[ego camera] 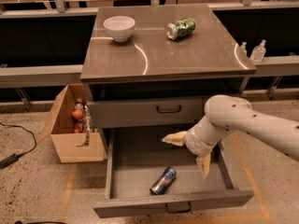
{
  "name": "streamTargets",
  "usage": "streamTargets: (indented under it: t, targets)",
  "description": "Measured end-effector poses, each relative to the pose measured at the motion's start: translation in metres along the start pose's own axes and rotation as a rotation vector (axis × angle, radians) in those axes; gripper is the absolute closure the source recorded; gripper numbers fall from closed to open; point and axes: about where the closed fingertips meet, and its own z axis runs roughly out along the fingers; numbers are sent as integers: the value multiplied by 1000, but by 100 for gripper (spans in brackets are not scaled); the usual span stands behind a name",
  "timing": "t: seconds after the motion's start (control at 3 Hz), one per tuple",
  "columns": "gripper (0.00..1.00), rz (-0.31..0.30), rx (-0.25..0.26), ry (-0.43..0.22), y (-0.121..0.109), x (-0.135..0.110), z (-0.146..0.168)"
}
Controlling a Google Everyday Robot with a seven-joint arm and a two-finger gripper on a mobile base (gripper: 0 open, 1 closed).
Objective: Pick redbull can from middle drawer and place on counter
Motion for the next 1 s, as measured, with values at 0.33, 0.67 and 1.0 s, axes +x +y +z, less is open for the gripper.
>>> streamTargets:
  t: [0.33,0.67,1.0]
  targets:
    - [0,-104,26,-4,-13,4,41]
    - [0,-160,26,23,-21,11,78]
    - [0,-165,16,48,-26,23,112]
